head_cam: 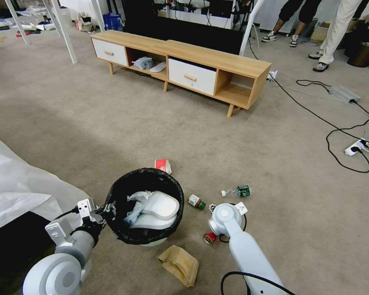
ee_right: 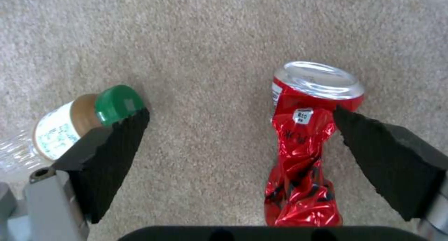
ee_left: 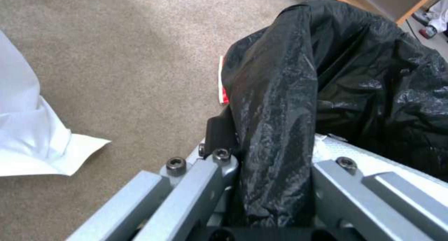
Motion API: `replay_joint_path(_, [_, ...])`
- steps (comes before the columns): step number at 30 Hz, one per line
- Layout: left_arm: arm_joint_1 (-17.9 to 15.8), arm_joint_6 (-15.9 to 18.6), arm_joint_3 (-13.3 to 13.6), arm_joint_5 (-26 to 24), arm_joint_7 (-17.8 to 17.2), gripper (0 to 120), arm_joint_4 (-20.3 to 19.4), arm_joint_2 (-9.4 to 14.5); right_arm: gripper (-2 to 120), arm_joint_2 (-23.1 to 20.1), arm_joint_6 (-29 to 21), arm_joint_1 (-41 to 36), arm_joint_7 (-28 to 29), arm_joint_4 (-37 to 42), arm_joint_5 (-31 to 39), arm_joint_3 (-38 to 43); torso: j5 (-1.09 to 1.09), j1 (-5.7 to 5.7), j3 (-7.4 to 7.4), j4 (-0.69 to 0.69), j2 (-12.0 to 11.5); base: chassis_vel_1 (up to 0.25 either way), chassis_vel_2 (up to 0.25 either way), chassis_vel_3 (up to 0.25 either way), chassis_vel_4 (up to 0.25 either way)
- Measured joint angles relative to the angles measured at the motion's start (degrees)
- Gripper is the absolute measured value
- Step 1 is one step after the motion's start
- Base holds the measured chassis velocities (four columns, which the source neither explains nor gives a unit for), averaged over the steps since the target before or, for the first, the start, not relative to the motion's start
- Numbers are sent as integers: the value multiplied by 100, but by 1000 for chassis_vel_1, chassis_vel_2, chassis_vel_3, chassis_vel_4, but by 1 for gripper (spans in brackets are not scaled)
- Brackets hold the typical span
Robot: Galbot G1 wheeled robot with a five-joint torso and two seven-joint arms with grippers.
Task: Pick up the trash bin and place the garbage on the floor into it.
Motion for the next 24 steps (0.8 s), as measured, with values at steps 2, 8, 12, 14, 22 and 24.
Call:
replay_joint_path(2, [0, 0, 4, 1, 0, 0, 1, -10, 100, 23, 0, 2, -19, -33, -18, 17, 0, 0, 0, 0, 0, 0, 0, 0, 0])
replay_joint_path(8, [24, 0, 2, 15, 0, 0, 2, -27, 99, 94, -1, 2, -133, -205, -135, 95, 0, 0, 0, 0, 0, 0, 0, 0, 0])
replay_joint_path(12, [31, 0, -22, 16, 0, 0, 2, -23, 99, 121, -1, -54, -209, -283, -237, 163, 0, 0, 0, 0, 0, 0, 0, 0, 0])
replay_joint_path(14, [31, 0, -25, 16, 0, 0, 1, -22, 99, 123, -1, -81, -230, -298, -269, 178, -1, 0, 0, 0, 0, 0, 0, 0, 0])
replay_joint_path(22, [34, 0, -27, 19, 0, 0, -1, -32, 99, 108, 0, -173, -343, -402, -415, 242, -1, 0, 0, 0, 0, 0, 0, 0, 0])
replay_joint_path(24, [34, -1, -26, 20, 1, 0, -1, -34, 99, 108, 2, -187, -355, -411, -439, 249, 0, 0, 0, 0, 0, 0, 0, 0, 0])
